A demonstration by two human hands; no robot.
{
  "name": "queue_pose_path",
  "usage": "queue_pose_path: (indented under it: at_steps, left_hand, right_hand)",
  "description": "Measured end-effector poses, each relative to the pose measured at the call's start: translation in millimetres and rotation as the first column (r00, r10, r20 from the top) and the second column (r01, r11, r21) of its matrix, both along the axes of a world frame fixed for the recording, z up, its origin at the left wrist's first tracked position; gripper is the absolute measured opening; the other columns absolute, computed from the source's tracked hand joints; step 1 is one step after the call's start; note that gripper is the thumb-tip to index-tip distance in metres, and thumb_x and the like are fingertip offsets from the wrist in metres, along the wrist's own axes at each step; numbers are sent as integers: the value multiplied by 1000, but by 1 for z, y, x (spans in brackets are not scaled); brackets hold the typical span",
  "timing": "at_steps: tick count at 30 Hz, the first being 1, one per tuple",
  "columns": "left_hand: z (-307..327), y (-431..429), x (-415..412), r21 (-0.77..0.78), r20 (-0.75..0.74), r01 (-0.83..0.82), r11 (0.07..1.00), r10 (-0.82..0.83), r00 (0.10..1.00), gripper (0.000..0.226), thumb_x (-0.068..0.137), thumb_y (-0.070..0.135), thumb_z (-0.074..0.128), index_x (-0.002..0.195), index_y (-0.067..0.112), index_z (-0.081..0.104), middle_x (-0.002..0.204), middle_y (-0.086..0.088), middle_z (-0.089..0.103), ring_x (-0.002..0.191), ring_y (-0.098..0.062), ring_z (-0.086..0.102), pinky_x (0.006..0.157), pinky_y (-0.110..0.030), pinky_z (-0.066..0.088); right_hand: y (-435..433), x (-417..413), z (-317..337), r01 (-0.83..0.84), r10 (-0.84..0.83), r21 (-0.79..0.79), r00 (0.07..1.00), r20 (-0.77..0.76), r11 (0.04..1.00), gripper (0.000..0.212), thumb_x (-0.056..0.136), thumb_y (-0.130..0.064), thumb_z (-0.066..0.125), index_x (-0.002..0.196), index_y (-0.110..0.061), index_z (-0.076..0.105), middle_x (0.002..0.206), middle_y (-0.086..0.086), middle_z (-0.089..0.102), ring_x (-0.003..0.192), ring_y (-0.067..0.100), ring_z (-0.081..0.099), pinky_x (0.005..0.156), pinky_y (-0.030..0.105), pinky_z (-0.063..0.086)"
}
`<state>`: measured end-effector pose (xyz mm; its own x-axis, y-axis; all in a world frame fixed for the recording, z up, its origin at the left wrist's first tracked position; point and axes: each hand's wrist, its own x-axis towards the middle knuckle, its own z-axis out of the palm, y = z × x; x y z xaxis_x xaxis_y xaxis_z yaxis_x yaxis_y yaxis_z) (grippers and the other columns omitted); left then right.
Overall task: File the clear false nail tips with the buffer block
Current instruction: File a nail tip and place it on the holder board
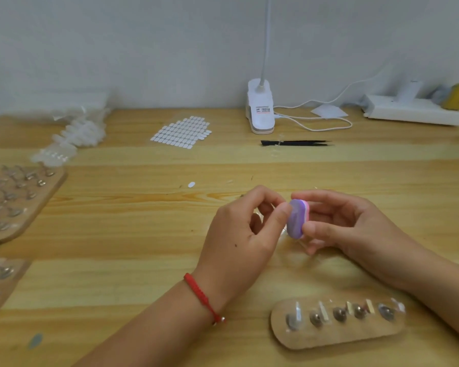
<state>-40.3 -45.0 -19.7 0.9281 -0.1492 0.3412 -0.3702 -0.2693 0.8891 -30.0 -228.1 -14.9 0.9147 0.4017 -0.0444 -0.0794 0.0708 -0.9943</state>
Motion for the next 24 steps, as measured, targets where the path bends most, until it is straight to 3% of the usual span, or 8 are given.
queue_pose_path:
  at_steps: [7,11,15,19,24]
  left_hand:
    - [-2,-2,-1,53,39,15,998,-18,999,13,84,30,57,72,28,55,60,13,46,43,-4,36,47,-13,25]
    - [-3,0,4,-60,62,-70,996,73,995,13,85,28,57,73,22,57,62,13,49,44,-2,38,46,-11,28]
    - [-6,-3,3,17,44,2,1000,-3,999,15,83,29,57,72,20,59,57,10,46,44,-2,35,46,-10,26]
    - [-4,-3,5,-20,96,-104,994,105,990,16,86,29,59,73,19,59,57,-4,46,43,-3,33,45,-11,26]
    - [-4,-7,4,72,124,-61,996,52,991,15,86,27,57,73,20,57,51,8,38,44,-4,30,46,-12,25]
  right_hand:
    - [-2,3,-1,27,-25,102,1000,-14,994,51,57,-32,89,106,-25,76,93,5,75,77,13,71,60,23,56]
    - [3,-2,2,-5,5,-2,999,35,1000,35,68,-12,78,101,-22,76,90,5,75,70,14,70,53,22,55]
    - [1,-1,3,72,-65,139,997,-50,988,33,70,-7,70,101,-18,75,91,8,75,75,16,71,62,24,57]
    - [-1,-1,1,43,-31,160,996,-81,986,35,67,-5,71,101,-16,74,91,8,75,81,18,72,68,24,57]
    - [-2,1,1,44,-23,195,994,-109,980,38,65,-4,72,102,-12,75,94,14,75,84,21,73,68,24,57]
